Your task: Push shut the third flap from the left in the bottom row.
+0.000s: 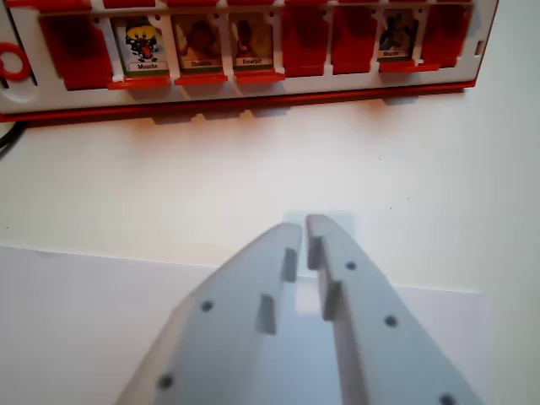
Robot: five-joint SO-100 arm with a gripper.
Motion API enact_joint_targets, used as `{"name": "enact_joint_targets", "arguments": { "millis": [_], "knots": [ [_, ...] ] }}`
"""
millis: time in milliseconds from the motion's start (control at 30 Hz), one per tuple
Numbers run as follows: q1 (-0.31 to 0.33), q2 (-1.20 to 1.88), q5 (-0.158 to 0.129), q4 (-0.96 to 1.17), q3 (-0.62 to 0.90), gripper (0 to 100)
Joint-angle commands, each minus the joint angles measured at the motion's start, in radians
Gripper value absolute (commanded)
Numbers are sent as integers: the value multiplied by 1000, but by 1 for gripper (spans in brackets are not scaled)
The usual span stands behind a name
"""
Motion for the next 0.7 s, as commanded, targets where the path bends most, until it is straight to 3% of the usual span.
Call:
{"name": "enact_joint_targets", "arguments": {
  "millis": [0, 167, 333, 533, 667],
  "knots": [
    [-8, -91, -8, -129, 17, 0],
    [-9, -385, -12, -397, 14, 0],
    [-55, -601, -28, -597, -9, 0],
    [-100, -825, -21, -729, -80, 0],
    [-107, -945, -34, -816, -100, 0]
  ]
}}
